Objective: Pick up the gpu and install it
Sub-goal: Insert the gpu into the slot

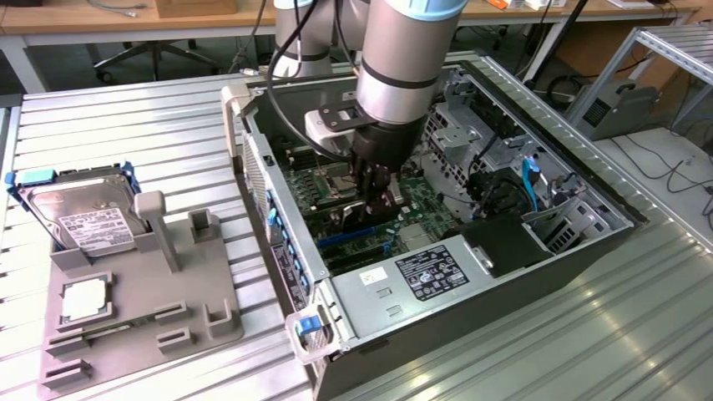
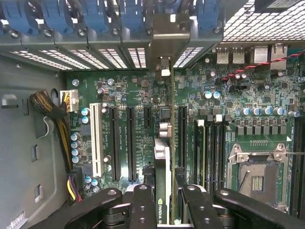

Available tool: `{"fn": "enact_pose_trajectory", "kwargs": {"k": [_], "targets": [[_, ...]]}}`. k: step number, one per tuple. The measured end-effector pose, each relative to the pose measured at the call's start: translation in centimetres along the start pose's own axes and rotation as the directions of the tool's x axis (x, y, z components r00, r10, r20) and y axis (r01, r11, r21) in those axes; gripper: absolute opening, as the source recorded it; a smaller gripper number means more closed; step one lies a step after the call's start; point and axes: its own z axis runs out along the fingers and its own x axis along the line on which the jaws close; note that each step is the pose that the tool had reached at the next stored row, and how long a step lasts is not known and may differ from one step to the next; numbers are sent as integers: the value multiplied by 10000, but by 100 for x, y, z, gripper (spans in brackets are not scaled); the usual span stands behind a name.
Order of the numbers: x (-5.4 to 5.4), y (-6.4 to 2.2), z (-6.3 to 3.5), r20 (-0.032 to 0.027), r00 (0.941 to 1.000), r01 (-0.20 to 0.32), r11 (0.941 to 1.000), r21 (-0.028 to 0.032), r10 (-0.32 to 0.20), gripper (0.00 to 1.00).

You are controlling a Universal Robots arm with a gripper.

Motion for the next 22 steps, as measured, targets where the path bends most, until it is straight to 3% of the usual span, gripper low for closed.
{"fn": "enact_pose_trajectory", "kwargs": {"k": [22], "targets": [[1, 23, 22, -44, 10000, -5, 10000, 1, 5, 27]]}}
